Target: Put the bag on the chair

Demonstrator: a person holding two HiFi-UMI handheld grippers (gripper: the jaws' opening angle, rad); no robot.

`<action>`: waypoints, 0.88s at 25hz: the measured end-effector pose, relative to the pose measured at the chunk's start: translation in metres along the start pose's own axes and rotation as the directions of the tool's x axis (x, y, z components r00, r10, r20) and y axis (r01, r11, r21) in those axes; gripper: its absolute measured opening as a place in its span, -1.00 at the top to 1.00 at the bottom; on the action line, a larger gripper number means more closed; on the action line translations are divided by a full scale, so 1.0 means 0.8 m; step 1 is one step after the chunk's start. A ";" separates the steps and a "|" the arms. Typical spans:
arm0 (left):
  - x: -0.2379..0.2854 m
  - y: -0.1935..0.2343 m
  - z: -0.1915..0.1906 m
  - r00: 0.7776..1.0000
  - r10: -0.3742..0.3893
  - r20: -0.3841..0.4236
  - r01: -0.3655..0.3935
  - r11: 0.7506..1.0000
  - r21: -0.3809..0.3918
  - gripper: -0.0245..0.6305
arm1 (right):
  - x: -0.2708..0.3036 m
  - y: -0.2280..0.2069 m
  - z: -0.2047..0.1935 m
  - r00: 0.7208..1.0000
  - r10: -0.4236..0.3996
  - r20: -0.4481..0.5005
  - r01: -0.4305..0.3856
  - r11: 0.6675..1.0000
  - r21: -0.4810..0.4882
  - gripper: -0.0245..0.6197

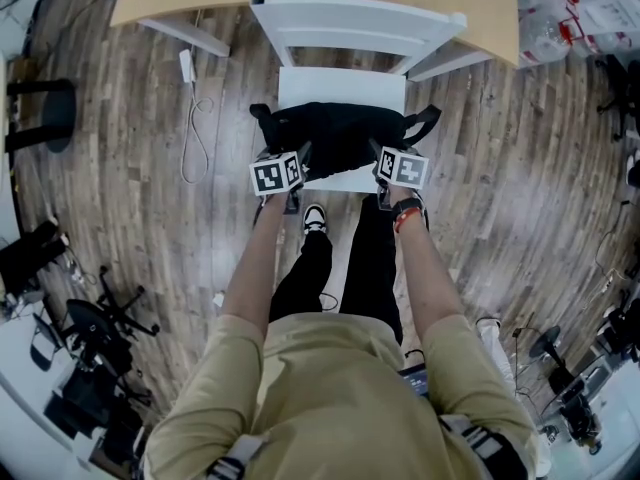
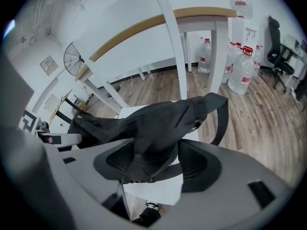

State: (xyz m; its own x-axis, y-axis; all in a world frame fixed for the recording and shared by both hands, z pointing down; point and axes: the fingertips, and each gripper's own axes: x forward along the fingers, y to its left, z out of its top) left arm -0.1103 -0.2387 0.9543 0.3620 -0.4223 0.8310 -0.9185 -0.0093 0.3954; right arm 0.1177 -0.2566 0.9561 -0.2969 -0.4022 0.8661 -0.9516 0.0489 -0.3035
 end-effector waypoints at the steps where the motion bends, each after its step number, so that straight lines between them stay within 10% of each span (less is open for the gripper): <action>1: -0.002 0.003 -0.003 1.000 0.001 -0.005 -0.001 1.000 -0.002 -0.10 | -0.002 0.000 -0.002 1.000 -0.003 0.001 0.003 1.000 -0.009 0.03; 22: -0.097 -0.048 -0.017 0.997 -0.060 0.053 0.054 0.994 0.092 -0.07 | -0.109 0.073 0.004 0.988 0.063 0.141 -0.067 0.998 0.021 0.07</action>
State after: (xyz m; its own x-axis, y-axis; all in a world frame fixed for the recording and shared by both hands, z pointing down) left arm -0.1010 -0.1933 0.8799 0.4071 -0.4687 0.7840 -0.9081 -0.1158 0.4023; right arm 0.0883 -0.2217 0.8617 -0.3422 -0.5235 0.7803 -0.9277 0.0563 -0.3691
